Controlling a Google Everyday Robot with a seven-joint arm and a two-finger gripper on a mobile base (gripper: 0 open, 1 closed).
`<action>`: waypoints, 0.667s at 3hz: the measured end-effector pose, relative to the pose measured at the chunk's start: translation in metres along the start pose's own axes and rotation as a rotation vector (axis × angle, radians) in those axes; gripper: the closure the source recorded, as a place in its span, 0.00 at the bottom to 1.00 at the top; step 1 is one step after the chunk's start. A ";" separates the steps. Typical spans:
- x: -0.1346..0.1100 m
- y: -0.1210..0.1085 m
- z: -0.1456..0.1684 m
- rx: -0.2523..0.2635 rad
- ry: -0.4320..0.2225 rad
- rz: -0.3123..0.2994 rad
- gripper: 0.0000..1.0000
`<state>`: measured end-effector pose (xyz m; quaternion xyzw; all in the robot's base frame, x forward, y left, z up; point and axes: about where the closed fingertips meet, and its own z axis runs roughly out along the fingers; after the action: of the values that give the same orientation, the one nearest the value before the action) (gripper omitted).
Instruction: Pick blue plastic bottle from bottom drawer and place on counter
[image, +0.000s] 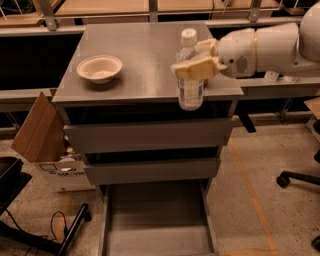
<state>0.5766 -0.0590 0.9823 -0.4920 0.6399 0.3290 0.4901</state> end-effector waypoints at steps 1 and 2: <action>-0.056 -0.048 0.000 0.099 -0.005 0.041 1.00; -0.096 -0.104 0.015 0.183 -0.013 0.105 1.00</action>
Offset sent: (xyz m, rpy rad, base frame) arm 0.1896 0.0262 0.1610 0.1230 0.1186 -0.3528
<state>0.6837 -0.0473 1.0752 -0.4088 0.6889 0.2976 0.5193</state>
